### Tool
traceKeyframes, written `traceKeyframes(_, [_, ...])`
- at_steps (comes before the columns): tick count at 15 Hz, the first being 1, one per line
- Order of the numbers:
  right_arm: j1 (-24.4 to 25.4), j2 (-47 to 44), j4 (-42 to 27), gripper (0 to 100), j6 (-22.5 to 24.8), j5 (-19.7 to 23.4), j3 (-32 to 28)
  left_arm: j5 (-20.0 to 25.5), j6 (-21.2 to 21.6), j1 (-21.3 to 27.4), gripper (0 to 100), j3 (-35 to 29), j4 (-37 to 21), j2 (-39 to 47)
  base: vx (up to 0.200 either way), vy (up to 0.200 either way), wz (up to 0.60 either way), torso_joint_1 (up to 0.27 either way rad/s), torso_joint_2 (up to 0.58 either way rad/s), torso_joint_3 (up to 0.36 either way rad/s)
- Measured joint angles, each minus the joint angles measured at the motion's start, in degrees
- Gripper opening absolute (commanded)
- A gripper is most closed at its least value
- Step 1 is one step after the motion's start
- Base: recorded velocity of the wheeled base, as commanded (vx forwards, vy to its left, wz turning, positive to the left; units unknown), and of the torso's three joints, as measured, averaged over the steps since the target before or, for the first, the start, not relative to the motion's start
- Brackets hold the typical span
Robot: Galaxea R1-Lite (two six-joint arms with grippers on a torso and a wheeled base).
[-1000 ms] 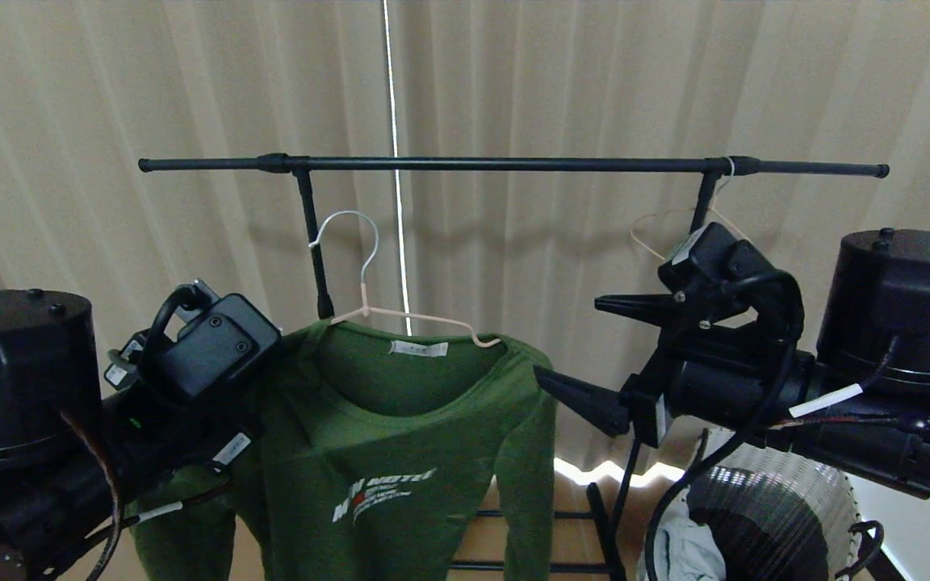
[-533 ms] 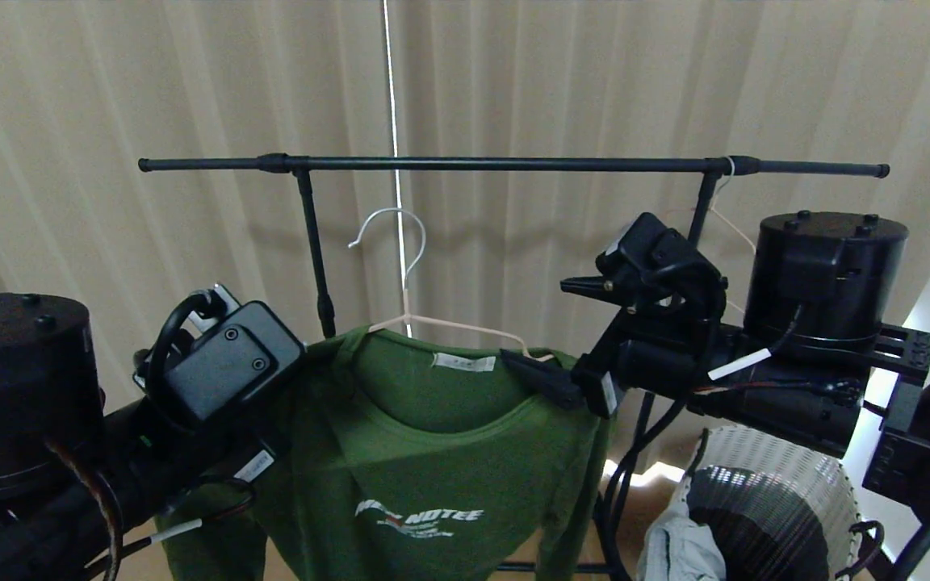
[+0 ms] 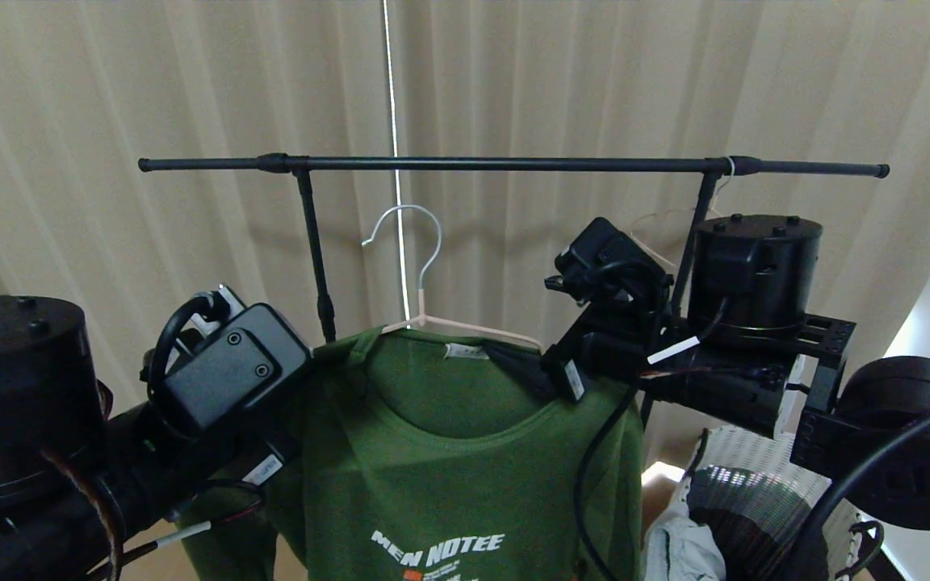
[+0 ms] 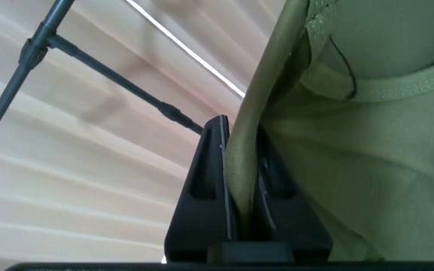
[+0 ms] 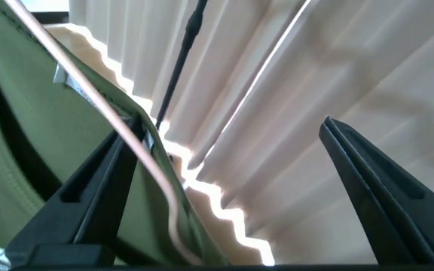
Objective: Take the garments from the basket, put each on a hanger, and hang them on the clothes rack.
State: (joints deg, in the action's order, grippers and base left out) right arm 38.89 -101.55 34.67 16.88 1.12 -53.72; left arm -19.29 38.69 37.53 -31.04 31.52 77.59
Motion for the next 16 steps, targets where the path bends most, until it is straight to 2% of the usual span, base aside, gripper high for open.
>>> traceKeyframes(6, [0.59,-0.44,0.06,100,0.16,0.00,0.15,0.07,-0.11,1.11,0,0.01,0.09,-0.20,0.000,0.000,0.00,0.000,0.00,0.000])
traceKeyframes(7, [0.69,-0.44,0.09,0,0.16,0.00,0.20,0.05,-0.11,1.11,0,0.01,0.11,-0.22,0.000,0.000,0.00,0.000,0.00,0.000])
traceKeyframes(16, [0.83,-0.22,0.13,0,0.13,0.10,0.59,0.16,-0.40,1.16,0,0.20,1.67,-0.23,0.000,0.000,0.00,0.000,0.00,0.000])
